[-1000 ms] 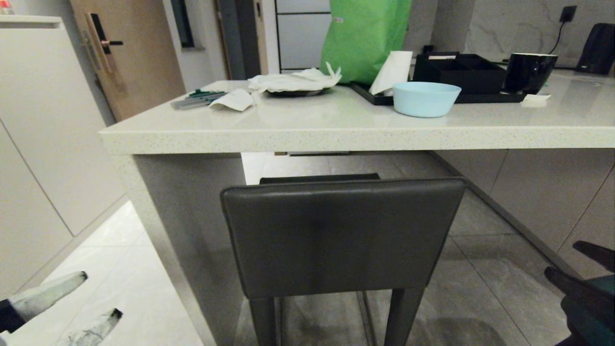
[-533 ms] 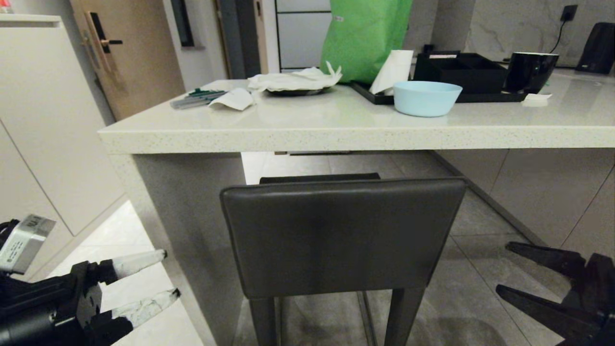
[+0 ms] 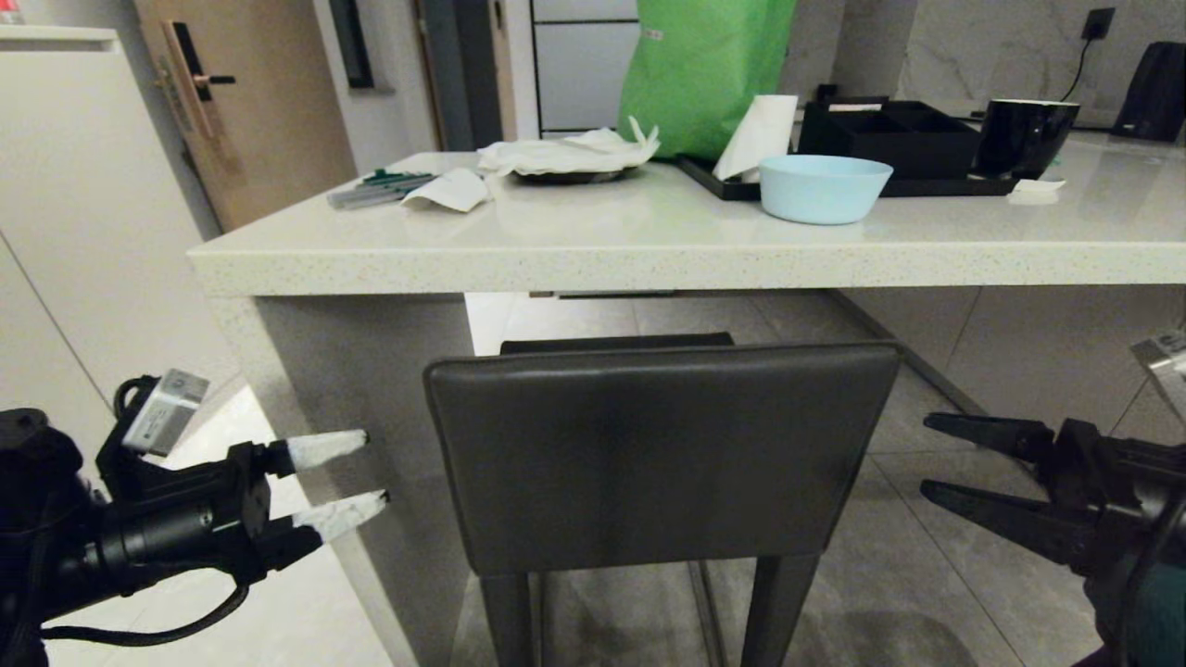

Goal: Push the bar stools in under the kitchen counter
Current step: Pull the gray chair out from under the dining table

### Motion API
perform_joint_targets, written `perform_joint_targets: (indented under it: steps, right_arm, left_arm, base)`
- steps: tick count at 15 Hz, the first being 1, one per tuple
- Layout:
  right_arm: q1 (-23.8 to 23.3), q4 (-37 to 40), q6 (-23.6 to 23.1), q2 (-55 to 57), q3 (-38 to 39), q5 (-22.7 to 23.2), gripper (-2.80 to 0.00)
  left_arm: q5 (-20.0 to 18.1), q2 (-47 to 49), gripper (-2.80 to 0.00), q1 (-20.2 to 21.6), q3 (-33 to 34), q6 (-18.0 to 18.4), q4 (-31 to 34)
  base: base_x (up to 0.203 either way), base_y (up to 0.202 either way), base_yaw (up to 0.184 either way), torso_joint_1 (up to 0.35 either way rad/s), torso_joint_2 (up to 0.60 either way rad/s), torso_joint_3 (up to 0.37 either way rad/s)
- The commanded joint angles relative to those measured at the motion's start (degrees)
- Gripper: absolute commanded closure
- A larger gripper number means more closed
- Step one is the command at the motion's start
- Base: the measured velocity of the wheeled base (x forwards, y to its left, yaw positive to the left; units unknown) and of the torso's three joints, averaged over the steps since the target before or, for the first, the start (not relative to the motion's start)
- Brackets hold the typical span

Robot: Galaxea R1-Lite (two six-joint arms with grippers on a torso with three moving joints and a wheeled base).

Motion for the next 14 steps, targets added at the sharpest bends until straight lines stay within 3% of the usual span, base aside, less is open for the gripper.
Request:
perform_joint_targets:
  steps: [1, 3, 6, 10, 14]
  right_arm:
    - [-0.2, -0.5, -0.2, 5.0, -1.6, 0.4, -2.8]
    - [0.0, -2.6, -0.3, 8.2, -2.7, 0.4, -2.8]
    - [3.3, -7.2, 0.0, 13.1, -3.3, 0.3, -2.8]
    - [6.5, -13.4, 0.9, 17.6, -3.7, 0.1, -2.8]
    - [6.7, -15.8, 1.3, 19.4, -4.0, 0.1, -2.8]
  left_arm:
    - [-0.2, 5.0, -2.8, -1.2, -2.0, -0.1, -0.8]
    - [1.3, 8.9, -2.8, -3.3, -3.3, -0.3, -4.2]
    - [9.1, 13.5, -2.8, -9.0, -5.5, -0.2, -6.7]
    - [9.9, 16.6, -2.8, -9.9, -10.0, -0.2, -6.8]
    - [10.5, 16.6, -2.8, -7.3, -9.8, -0.2, -6.8]
  base:
    - [0.0, 0.0, 0.0, 0.0, 0.0, 0.0]
    - [0.0, 0.0, 0.0, 0.0, 0.0, 0.0]
    - [0.0, 0.0, 0.0, 0.0, 0.0, 0.0]
    - [0.0, 0.0, 0.0, 0.0, 0.0, 0.0]
    - [0.0, 0.0, 0.0, 0.0, 0.0, 0.0]
